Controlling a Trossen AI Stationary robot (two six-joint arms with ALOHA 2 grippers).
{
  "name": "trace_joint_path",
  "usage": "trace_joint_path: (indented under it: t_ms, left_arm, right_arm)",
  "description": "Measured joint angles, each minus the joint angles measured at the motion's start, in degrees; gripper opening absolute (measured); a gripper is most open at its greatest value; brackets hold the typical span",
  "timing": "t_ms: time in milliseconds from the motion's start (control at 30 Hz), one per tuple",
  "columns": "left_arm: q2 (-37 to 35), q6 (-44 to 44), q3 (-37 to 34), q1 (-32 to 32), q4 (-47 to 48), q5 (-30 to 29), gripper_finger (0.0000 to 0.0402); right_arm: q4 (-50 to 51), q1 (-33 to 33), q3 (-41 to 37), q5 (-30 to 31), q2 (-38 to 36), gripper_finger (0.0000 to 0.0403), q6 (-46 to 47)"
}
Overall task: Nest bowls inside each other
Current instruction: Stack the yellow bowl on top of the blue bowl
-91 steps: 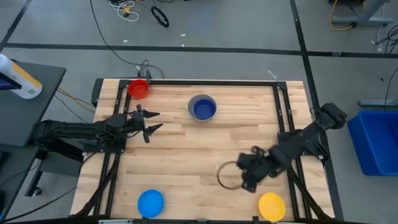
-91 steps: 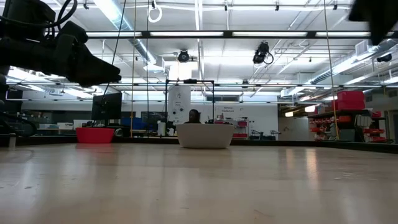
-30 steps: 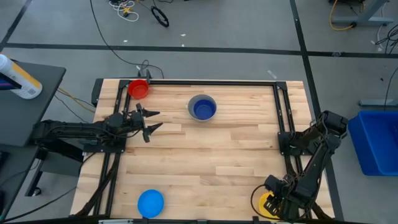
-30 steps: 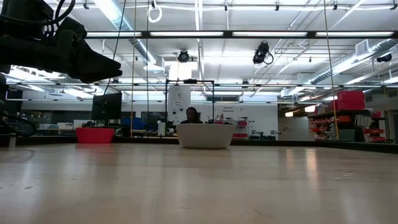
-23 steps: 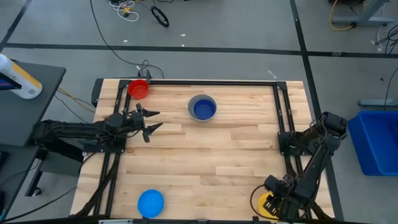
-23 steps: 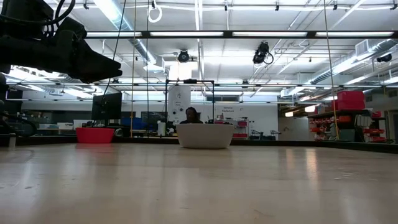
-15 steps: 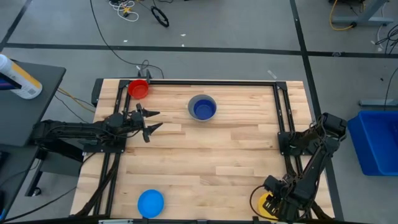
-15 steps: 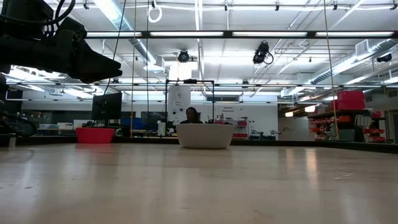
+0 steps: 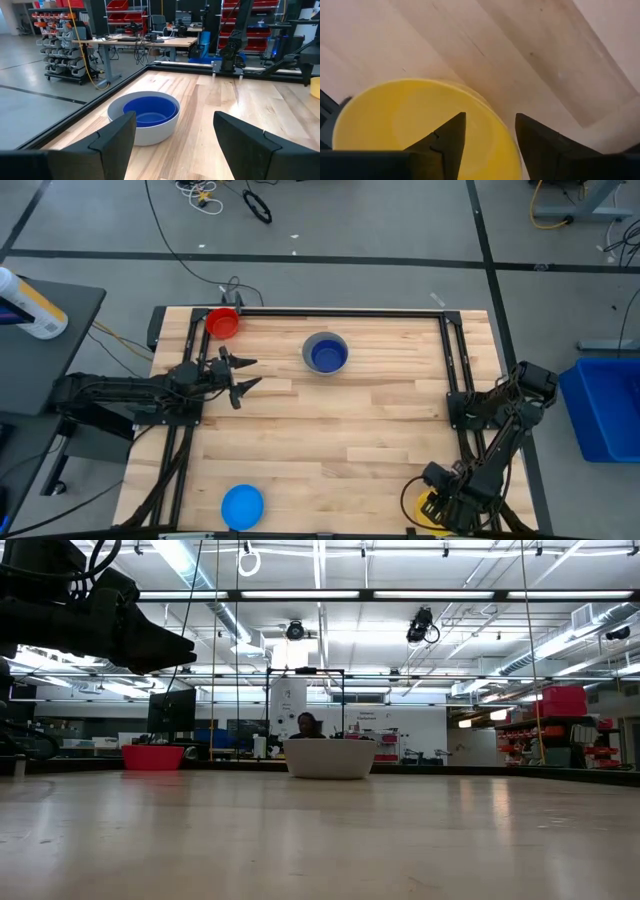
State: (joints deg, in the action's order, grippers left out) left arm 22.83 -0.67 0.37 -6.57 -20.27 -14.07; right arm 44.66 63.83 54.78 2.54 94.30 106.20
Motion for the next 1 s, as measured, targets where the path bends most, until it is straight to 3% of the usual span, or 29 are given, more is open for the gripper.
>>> trace_joint_path:
  t_ms: [333, 500, 767, 1000]
  left_arm:
    - [0.00, -0.17, 0.01, 0.00, 0.00, -0.02, 0.0274]
    - [0.00, -0.17, 0.01, 0.00, 0.00, -0.02, 0.0274]
    - [0.04, -0.20, -0.01, 0.00, 0.28, -0.03, 0.0274]
    - [0.04, -0.70, 0.01, 0.00, 0.72, -0.04, 0.0274]
  right_arm:
    - [-0.01, 0.01, 0.00, -1.17, 0.00, 0.0101, -0.58]
    - [-1.35, -0.07, 0.00, 0.37, 0.00, 0.0019, -2.37]
    - [-0.58, -2.94, 0.00, 19.80, -0.04, 0.0004, -11.55]
    - [0.79, -11.56, -0.76, 41.38, -0.02, 0.0002, -26.03]
